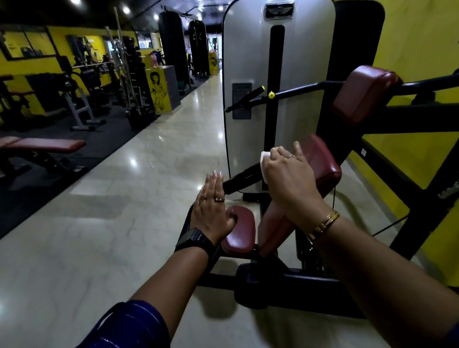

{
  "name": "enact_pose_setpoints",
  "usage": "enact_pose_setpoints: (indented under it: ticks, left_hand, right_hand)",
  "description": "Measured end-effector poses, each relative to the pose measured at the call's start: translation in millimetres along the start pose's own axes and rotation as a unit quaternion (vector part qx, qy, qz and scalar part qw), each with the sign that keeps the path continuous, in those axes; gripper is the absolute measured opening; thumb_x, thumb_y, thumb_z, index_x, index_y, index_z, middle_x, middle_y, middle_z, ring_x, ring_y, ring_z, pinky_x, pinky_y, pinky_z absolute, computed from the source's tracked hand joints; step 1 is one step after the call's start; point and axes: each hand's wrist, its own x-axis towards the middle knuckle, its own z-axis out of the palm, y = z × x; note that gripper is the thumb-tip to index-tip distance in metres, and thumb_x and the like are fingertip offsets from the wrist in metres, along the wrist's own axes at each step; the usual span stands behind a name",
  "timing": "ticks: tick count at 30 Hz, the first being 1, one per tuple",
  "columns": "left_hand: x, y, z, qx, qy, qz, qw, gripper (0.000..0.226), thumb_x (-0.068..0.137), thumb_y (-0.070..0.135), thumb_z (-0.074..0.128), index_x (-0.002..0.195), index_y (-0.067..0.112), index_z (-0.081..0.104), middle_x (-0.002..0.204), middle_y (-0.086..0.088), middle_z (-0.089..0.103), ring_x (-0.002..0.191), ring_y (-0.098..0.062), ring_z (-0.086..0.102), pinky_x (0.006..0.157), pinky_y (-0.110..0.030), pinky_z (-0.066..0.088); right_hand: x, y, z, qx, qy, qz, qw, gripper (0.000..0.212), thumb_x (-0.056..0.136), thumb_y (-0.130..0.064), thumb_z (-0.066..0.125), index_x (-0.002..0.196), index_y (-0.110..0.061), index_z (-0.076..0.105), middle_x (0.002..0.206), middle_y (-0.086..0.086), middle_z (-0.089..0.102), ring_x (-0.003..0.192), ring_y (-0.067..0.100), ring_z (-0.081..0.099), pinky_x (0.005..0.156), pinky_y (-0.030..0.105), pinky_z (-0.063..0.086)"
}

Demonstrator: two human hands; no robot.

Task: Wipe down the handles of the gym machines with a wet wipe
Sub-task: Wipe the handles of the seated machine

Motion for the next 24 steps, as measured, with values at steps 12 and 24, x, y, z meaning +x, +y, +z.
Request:
enact_pose_setpoints:
  ticks: [12,24]
  left_hand:
    - [1.0,-1.2,3.1,0.029,-0.008,-0.01,1.0,0.093,0.066,0.041,0.037,0.149,0.002,0.017,0.153,-0.02,0.034,0.142,-0.029,0.029,0.114,-0.037,0.025]
    - [0.6,0.6,3.1,0.031,-0.013,-0.01,0.999,0.093,0.066,0.041,0.037,0.148,0.002,0.018,0.152,-0.02,0.035,0.142,-0.029,0.03,0.115,-0.039,0.032]
  right_hand:
    - [-3.0,-14.3,-0.4,-0.036,-0.059,0.053,0.996,0.065,0.101,-0.031,0.041,0.15,0.002,0.012,0.158,0.021,0.011,0.148,0.031,0.006,0.118,0.044,-0.001]
    - [-6.6,-9.3,-7.0,0.022,-0.05,0.069,0.996,0.078,0.097,-0.045,0.047,0.15,0.001,0.014,0.158,0.022,0.012,0.147,0.031,0.013,0.119,0.04,0.013]
